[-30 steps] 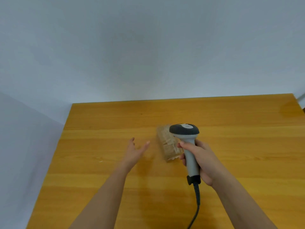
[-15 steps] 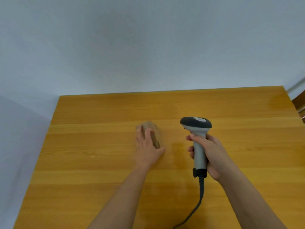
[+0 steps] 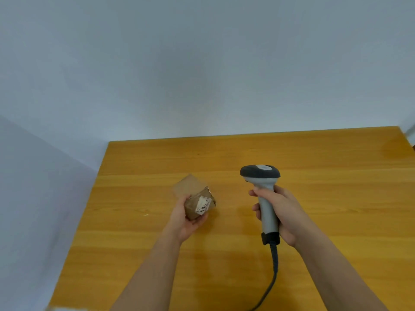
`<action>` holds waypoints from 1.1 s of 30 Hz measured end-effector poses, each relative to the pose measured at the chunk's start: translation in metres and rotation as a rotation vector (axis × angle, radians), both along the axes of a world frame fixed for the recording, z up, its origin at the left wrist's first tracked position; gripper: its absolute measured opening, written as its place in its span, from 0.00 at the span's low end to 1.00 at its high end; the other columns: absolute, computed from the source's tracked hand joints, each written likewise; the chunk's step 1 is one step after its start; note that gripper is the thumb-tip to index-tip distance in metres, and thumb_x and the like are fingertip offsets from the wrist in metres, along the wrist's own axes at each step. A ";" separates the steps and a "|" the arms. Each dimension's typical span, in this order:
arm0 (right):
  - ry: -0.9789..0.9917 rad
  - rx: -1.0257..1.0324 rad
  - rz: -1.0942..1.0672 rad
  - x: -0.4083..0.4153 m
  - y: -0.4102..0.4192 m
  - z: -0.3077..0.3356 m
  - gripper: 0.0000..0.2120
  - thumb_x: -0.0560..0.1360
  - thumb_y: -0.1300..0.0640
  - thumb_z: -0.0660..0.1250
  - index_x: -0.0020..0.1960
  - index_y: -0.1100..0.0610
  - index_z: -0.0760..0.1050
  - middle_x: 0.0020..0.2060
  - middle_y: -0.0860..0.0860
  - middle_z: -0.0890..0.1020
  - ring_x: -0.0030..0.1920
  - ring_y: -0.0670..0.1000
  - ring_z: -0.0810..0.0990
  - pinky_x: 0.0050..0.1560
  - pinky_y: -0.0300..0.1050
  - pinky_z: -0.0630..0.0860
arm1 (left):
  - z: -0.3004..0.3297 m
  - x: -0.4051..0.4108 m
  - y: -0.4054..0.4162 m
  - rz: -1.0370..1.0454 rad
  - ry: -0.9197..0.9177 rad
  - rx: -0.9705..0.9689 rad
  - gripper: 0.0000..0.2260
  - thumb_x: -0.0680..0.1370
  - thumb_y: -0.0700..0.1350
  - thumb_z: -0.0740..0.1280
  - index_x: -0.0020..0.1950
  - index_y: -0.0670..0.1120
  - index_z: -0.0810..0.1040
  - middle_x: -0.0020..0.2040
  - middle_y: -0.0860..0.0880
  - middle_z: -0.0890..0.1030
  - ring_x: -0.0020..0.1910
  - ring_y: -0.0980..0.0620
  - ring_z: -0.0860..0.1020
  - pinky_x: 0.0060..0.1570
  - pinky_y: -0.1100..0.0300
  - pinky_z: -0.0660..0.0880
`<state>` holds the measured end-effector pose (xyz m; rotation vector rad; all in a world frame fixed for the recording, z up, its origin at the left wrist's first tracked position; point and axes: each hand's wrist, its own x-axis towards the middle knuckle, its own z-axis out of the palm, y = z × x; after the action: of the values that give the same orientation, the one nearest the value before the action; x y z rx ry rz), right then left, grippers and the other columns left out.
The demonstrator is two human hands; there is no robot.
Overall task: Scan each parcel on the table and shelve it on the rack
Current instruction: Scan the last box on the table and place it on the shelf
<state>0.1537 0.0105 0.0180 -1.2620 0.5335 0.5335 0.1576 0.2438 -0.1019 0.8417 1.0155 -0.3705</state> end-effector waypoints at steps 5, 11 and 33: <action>-0.034 0.037 0.054 0.000 0.018 0.012 0.10 0.78 0.57 0.69 0.58 0.59 0.76 0.50 0.57 0.81 0.35 0.49 0.78 0.37 0.45 0.76 | 0.027 -0.007 0.011 0.022 -0.008 -0.129 0.24 0.80 0.58 0.59 0.61 0.38 0.77 0.52 0.38 0.80 0.45 0.42 0.78 0.39 0.53 0.79; -0.096 0.040 0.169 -0.002 0.042 0.024 0.09 0.78 0.57 0.68 0.58 0.58 0.76 0.49 0.55 0.83 0.33 0.49 0.77 0.36 0.44 0.75 | 0.042 -0.014 0.025 0.100 -0.057 -0.221 0.28 0.81 0.60 0.52 0.62 0.37 0.76 0.47 0.37 0.79 0.38 0.44 0.75 0.32 0.59 0.75; -0.069 -0.053 0.279 0.001 0.048 0.000 0.10 0.79 0.56 0.67 0.57 0.59 0.77 0.50 0.56 0.82 0.35 0.50 0.77 0.40 0.48 0.74 | -0.027 -0.039 0.054 -0.182 0.071 0.664 0.54 0.63 0.50 0.83 0.77 0.53 0.50 0.69 0.49 0.69 0.68 0.44 0.70 0.66 0.41 0.70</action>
<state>0.1546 0.0582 0.0175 -1.4105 0.3163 0.7092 0.1187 0.2977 -0.1290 1.5340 1.1476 -0.2133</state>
